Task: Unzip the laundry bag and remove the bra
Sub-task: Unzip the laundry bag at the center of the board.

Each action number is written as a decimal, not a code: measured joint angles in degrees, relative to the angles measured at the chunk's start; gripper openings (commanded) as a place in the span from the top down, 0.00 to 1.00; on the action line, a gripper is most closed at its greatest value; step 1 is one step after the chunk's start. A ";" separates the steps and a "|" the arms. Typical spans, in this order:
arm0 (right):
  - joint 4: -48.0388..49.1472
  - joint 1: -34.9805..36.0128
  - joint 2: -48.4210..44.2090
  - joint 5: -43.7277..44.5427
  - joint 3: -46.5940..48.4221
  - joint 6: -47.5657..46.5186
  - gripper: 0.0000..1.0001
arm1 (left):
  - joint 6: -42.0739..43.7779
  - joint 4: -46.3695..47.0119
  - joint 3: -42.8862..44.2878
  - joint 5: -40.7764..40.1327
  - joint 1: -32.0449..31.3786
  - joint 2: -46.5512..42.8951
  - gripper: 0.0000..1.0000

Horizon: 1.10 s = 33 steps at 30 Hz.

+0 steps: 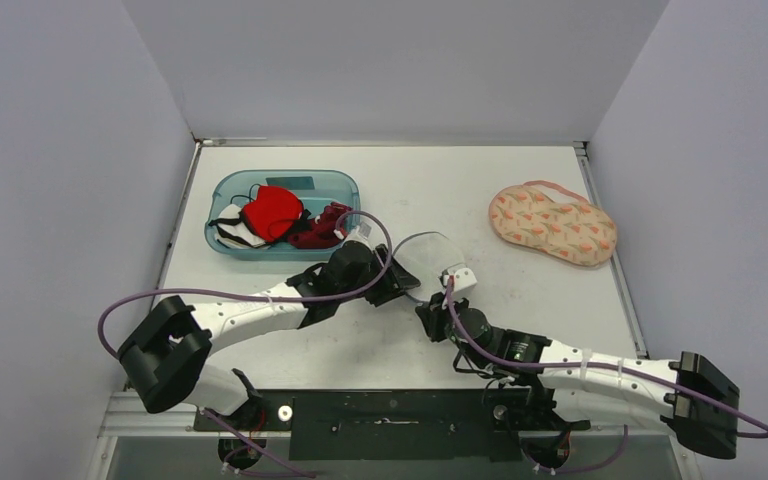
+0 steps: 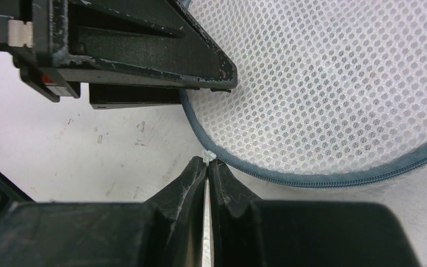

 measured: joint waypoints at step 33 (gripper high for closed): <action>-14.60 -0.07 -12.46 10.62 -0.81 9.03 0.95 | 11.06 -2.93 6.97 9.01 6.84 3.80 1.00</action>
